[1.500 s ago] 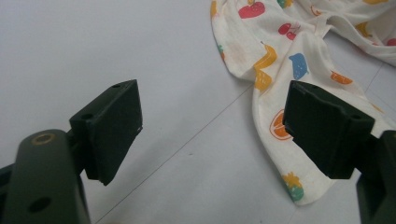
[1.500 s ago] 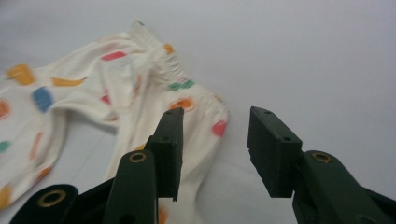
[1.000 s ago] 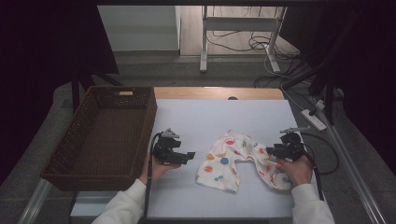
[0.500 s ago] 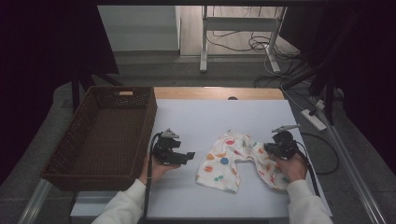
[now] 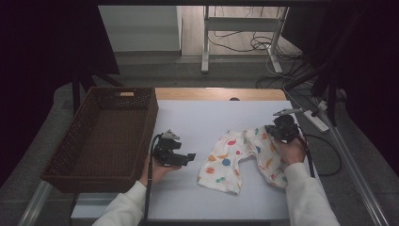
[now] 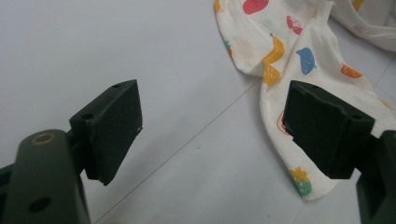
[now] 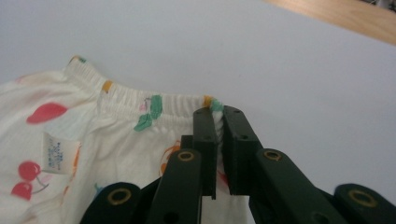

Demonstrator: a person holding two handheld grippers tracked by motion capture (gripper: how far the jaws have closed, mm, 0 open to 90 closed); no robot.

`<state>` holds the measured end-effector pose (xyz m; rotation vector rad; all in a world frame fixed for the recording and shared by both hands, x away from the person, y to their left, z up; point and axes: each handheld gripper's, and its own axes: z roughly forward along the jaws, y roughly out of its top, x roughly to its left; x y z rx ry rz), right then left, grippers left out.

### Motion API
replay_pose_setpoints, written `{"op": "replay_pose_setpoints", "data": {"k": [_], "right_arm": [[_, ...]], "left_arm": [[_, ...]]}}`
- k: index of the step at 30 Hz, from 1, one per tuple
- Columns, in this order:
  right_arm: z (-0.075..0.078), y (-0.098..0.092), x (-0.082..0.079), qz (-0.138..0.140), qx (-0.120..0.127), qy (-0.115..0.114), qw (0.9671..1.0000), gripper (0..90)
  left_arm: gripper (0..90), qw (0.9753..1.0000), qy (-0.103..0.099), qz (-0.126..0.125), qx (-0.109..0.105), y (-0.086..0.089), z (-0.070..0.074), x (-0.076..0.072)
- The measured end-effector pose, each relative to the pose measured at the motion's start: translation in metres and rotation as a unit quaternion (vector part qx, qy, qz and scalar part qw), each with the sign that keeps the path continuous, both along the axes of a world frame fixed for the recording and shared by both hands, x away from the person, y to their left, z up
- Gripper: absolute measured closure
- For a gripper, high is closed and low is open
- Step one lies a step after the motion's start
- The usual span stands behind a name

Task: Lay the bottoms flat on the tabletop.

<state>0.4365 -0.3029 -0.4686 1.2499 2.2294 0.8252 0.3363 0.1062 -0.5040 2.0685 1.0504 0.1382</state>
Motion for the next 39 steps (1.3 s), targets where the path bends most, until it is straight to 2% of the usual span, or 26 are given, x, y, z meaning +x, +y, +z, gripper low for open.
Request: {"op": "replay_pose_setpoints", "data": {"k": [5,10,11,13,16,21,27,33,39], "right_arm": [[0.003,0.005,0.016,-0.009,-0.005,-0.002,0.9999,83.9],[0.002,0.002,0.033,-0.026,0.002,-0.007,0.9996,82.9],[0.001,0.001,0.036,-0.027,0.007,-0.006,0.9996,80.5],[-0.003,-0.001,0.041,-0.031,0.033,0.002,0.9990,67.7],[-0.003,-0.004,0.039,-0.034,0.064,0.005,0.9973,59.5],[0.009,-0.006,0.019,-0.017,0.069,-0.007,0.9975,55.0],[0.014,-0.010,-0.021,0.008,0.073,-0.009,0.9972,54.5],[0.008,-0.016,-0.063,0.031,0.079,0.003,0.9964,53.9],[-0.006,-0.021,-0.094,0.047,0.079,0.012,0.9957,53.9]], "left_arm": [[18.9,1.0000,0.000,0.001,0.001,0.001,0.000,0.000],[18.8,1.0000,0.000,0.000,0.002,0.001,-0.001,0.000],[18.8,1.0000,0.001,0.000,0.002,0.001,-0.001,0.000],[18.9,1.0000,0.001,0.001,0.002,0.001,-0.001,0.000],[18.8,1.0000,0.002,0.001,0.001,0.002,-0.001,0.000],[18.9,1.0000,0.003,0.001,0.000,0.002,-0.002,0.000],[18.8,1.0000,0.003,0.001,-0.002,0.002,-0.001,-0.001],[18.8,1.0000,0.003,-0.003,-0.003,0.000,-0.001,-0.002],[18.7,1.0000,0.003,-0.001,-0.003,0.000,-0.001,-0.002]]}}
